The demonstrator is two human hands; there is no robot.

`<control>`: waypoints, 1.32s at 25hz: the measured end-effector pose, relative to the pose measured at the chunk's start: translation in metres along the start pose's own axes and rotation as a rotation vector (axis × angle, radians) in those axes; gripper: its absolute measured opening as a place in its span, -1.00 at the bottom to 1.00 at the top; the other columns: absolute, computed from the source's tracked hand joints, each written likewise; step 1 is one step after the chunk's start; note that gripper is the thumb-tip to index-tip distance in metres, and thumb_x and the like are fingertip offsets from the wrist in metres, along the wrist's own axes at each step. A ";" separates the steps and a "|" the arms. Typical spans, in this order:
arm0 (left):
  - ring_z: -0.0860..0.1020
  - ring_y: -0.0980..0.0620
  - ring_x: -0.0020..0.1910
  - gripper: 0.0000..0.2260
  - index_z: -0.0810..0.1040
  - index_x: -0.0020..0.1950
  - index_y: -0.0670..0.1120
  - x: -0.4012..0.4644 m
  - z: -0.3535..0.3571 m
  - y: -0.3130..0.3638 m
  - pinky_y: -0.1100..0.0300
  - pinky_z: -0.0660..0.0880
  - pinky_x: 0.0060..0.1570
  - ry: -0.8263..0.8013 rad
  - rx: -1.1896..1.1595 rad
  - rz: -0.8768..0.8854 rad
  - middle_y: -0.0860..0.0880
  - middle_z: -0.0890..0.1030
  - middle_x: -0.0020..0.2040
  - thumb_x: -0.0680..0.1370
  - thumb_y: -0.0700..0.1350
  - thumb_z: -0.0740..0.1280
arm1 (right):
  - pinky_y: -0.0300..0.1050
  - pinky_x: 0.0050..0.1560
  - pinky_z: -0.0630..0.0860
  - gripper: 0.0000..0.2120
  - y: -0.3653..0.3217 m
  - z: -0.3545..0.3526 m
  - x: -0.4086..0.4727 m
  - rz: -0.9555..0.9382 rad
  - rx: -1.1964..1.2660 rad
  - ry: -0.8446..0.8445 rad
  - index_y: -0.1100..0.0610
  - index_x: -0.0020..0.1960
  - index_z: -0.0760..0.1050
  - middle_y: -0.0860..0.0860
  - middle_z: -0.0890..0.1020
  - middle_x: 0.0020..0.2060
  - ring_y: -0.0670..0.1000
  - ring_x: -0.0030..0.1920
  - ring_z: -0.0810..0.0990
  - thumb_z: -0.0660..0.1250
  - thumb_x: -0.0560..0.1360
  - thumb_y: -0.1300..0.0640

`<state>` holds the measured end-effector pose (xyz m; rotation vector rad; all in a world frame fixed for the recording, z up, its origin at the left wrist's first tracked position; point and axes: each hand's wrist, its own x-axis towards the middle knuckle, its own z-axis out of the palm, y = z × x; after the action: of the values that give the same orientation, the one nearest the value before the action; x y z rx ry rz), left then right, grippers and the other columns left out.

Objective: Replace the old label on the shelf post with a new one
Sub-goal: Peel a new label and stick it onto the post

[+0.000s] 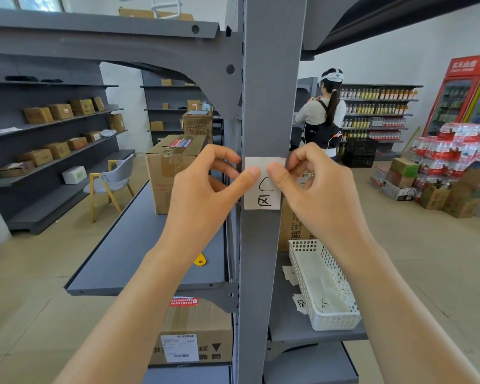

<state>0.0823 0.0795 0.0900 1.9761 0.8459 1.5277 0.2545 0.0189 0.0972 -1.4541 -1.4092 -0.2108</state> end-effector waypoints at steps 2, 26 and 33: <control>0.70 0.03 -0.28 -0.86 0.55 0.05 0.09 -0.001 -0.001 -0.003 0.21 0.62 -0.33 0.003 0.002 0.008 0.06 0.70 -0.14 0.54 0.05 0.44 | -0.25 -0.37 0.40 -0.75 0.002 0.000 0.000 0.011 0.016 -0.004 0.01 -0.06 0.51 -0.12 0.68 -0.23 -0.25 -0.44 0.48 0.33 0.56 -0.18; 0.61 0.14 -0.36 -0.50 0.42 0.29 0.21 -0.017 -0.002 -0.023 0.27 0.61 -0.31 -0.093 0.073 0.072 0.13 0.63 -0.03 0.45 -0.04 0.54 | -0.17 -0.27 0.45 -0.70 0.015 0.006 -0.024 0.019 0.028 -0.185 -0.03 0.23 0.33 -0.14 0.64 -0.12 -0.15 -0.29 0.58 0.37 0.58 0.02; 0.60 0.08 -0.37 -0.48 0.38 0.29 0.27 -0.019 0.005 -0.022 0.14 0.64 -0.28 -0.047 0.110 0.080 0.13 0.60 -0.09 0.43 0.05 0.55 | -0.26 -0.33 0.40 -0.53 0.013 0.007 -0.027 0.006 -0.018 -0.162 -0.06 0.28 0.33 -0.17 0.62 -0.15 -0.21 -0.35 0.52 0.44 0.49 -0.15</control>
<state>0.0803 0.0805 0.0599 2.1395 0.8581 1.5015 0.2535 0.0108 0.0675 -1.5173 -1.5360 -0.1034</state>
